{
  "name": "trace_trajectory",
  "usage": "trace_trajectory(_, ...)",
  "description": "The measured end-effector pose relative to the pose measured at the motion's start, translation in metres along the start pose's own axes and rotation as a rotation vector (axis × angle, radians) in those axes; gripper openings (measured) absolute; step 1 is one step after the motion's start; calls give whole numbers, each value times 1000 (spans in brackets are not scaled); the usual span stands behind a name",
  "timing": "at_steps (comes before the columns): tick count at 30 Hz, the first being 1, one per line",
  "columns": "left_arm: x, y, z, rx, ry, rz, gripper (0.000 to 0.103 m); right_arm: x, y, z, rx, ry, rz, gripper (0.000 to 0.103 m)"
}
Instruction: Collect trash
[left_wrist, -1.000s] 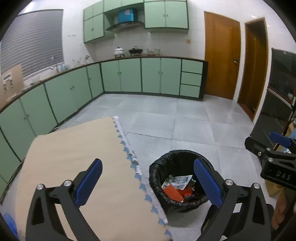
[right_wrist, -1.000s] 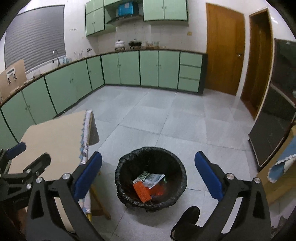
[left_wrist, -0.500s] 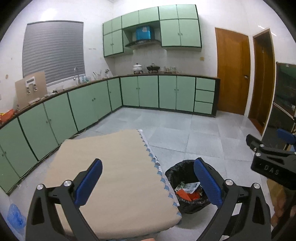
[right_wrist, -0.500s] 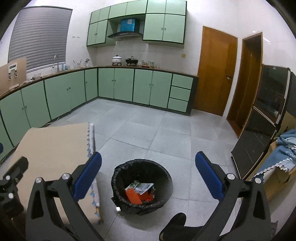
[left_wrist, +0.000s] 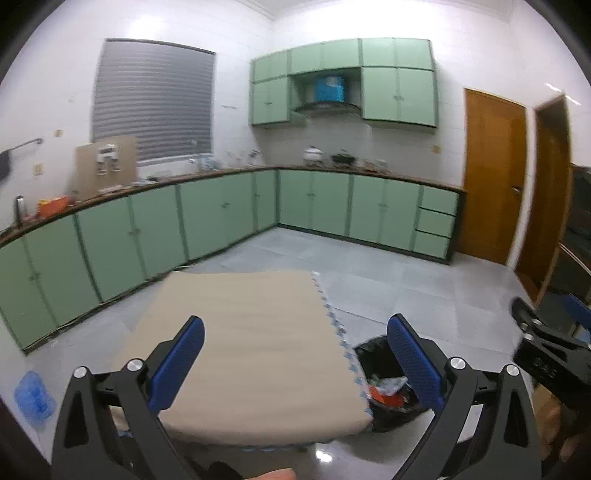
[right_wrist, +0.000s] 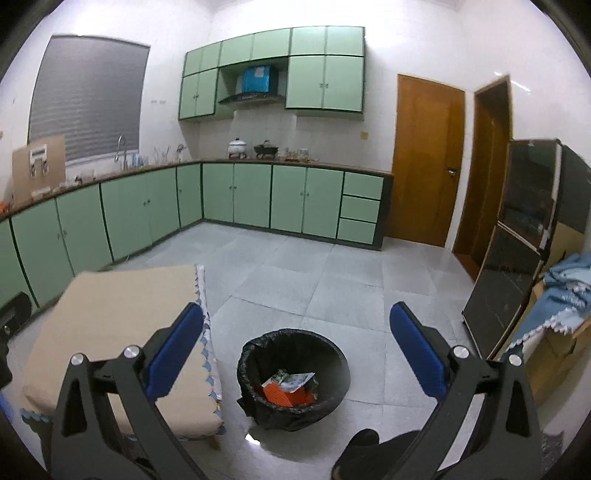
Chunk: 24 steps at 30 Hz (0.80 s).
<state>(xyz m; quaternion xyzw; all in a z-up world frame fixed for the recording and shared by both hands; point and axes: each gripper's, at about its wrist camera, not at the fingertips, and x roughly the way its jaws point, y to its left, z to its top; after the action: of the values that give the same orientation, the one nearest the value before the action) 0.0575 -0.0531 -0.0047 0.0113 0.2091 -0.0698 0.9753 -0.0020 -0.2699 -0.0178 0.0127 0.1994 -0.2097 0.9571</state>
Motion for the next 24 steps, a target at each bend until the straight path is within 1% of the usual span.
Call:
trace_trajectory(2, -9, 3, 1, -15, -9, 12, 97, -4, -2, -1, 4, 0, 2, 98)
trace_trajectory(6, -29, 7, 4, -17, -57, 53, 97, -12, -5, 0, 14, 0, 7, 98)
trace_trajectory(10, -39, 16, 3, -42, -69, 62, 97, -15, 1, -1, 2, 0, 22, 98)
trace_trajectory(13, -37, 18, 1, -56, -68, 63, 97, -19, 4, -2, 1, -8, 22, 98)
trace_trajectory(18, -33, 18, 0, -32, -64, 74, 97, -19, 7, -5, 13, -8, 27, 98)
trace_trajectory(24, -30, 10, -2, -31, -73, 79, 97, -9, 8, -9, 19, 7, 26, 98)
